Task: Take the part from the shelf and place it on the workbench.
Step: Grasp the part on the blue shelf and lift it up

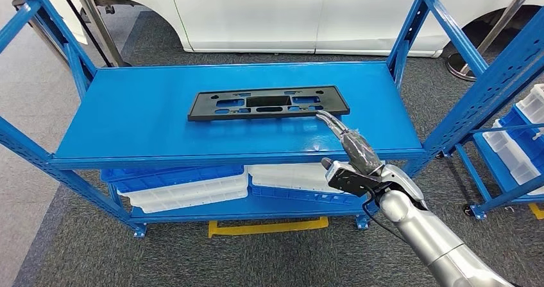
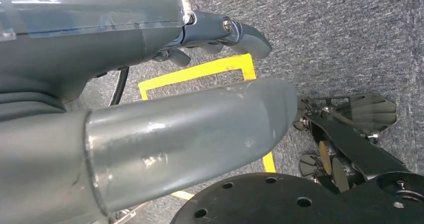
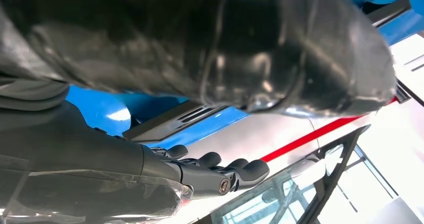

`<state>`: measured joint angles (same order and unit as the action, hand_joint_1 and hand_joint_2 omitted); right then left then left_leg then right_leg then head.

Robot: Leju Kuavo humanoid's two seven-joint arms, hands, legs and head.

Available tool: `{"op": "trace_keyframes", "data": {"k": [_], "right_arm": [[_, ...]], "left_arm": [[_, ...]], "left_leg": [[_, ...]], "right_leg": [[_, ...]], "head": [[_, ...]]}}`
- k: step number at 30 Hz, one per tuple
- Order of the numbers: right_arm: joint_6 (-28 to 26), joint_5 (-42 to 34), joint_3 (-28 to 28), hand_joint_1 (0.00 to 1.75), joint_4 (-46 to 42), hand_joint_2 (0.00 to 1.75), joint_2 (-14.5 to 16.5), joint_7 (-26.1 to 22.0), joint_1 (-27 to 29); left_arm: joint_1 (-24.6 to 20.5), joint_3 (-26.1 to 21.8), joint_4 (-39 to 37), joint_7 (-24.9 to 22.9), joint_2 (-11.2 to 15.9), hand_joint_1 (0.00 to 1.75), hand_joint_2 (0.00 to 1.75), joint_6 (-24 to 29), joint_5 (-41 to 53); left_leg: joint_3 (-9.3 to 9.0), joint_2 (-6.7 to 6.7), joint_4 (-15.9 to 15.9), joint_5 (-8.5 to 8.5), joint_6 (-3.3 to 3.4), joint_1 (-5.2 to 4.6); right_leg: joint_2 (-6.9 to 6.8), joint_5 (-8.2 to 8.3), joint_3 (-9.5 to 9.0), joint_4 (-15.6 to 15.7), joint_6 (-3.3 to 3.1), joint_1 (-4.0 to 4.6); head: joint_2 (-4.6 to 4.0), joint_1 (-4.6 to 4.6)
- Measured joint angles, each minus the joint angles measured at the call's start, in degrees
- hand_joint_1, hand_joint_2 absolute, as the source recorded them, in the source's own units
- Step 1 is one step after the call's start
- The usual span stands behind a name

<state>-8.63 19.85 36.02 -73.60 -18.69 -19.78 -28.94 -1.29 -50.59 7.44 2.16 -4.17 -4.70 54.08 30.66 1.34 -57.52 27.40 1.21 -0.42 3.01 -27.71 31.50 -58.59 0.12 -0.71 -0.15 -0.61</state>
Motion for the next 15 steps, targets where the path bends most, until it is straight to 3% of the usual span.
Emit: {"op": "trace_keyframes", "data": {"k": [8,13,15], "right_arm": [[0.0,0.2,0.0,0.0,-0.4,0.0,0.0,0.0,0.4],[0.0,0.5,0.0,0.0,-1.0,0.0,0.0,0.7,0.7],[0.0,0.6,-0.1,0.0,-1.5,0.0,0.0,1.0,0.8]], "left_arm": [[0.0,0.1,0.1,-0.3,0.0,0.0,0.0,-0.2,0.5],[-0.1,0.1,0.4,-0.3,0.1,0.0,0.0,-0.2,0.7],[-0.1,0.2,0.5,-0.2,0.1,0.0,0.0,-0.3,0.8]], "left_leg": [[0.0,0.0,-0.1,0.02,0.02,-0.02],[0.13,-0.11,-0.1,0.0,0.52,-0.09],[-0.28,-0.58,0.9,-0.52,1.04,0.27]], "right_leg": [[0.0,0.02,0.0,0.0,0.02,-0.03],[0.29,0.26,0.03,0.4,0.59,-0.25],[-0.35,-0.38,0.47,-0.5,0.83,-0.1]], "head": [[0.0,0.0],[0.0,0.0],[0.0,0.02]]}}
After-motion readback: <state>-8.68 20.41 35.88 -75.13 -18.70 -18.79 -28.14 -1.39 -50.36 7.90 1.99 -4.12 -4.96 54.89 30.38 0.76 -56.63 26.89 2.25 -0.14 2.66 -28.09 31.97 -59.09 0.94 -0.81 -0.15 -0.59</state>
